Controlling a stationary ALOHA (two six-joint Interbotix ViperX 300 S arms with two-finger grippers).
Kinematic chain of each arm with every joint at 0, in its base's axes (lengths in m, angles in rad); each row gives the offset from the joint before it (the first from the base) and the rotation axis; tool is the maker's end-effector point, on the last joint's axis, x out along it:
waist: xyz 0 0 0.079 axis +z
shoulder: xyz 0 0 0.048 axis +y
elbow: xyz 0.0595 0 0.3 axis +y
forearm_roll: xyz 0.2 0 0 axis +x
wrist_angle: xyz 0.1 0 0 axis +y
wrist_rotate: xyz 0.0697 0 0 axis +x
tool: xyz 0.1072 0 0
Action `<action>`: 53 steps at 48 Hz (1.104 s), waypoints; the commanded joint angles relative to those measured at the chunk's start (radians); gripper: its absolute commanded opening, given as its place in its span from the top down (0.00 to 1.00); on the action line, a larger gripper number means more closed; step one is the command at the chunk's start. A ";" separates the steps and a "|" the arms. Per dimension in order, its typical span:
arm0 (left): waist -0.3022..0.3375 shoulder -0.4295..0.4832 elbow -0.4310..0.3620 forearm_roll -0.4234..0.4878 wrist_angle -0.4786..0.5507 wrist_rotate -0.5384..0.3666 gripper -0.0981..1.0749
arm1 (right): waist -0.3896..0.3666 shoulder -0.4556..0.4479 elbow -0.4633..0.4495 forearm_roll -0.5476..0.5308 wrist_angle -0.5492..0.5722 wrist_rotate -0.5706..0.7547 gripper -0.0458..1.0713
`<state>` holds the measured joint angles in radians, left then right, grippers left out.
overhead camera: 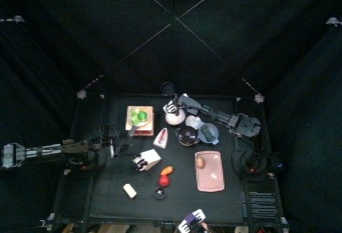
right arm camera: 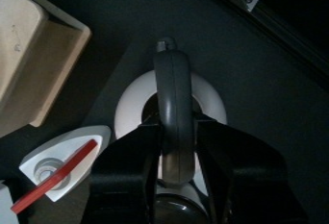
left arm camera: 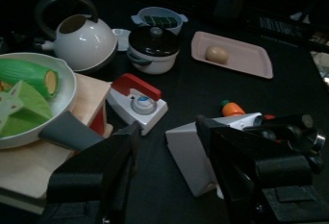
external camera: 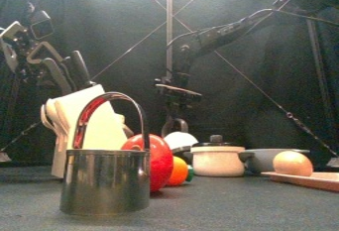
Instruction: Place kettle left of plate
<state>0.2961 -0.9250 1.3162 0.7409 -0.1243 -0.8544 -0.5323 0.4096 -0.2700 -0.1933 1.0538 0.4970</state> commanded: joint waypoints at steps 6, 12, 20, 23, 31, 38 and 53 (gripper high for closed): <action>-0.002 0.002 -0.017 0.000 -0.003 0.000 0.18 | 0.031 -0.091 -0.012 0.011 0.028 0.000 0.36; 0.000 0.002 -0.017 0.002 -0.003 0.002 0.18 | 0.081 -0.129 -0.018 0.015 0.028 0.005 0.36; -0.002 0.002 -0.018 0.003 -0.003 0.002 0.18 | 0.158 -0.173 -0.023 0.015 0.025 0.015 0.36; 0.000 0.002 -0.017 0.003 -0.003 0.002 0.18 | 0.192 -0.186 -0.023 0.015 0.020 0.023 0.36; 0.000 0.002 -0.018 0.000 -0.003 0.002 0.18 | 0.301 -0.221 -0.018 -0.002 0.003 0.063 0.36; 0.000 0.002 -0.017 0.000 -0.003 0.002 0.18 | 0.382 -0.264 0.006 -0.052 -0.014 0.123 0.36; -0.002 0.002 -0.014 -0.002 -0.005 0.000 0.18 | 0.538 -0.383 0.164 -0.189 -0.014 0.347 0.36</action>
<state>0.2961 -0.9250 1.3162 0.7409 -0.1243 -0.8544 -0.0307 0.1058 -0.1457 -0.3559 1.0446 0.7885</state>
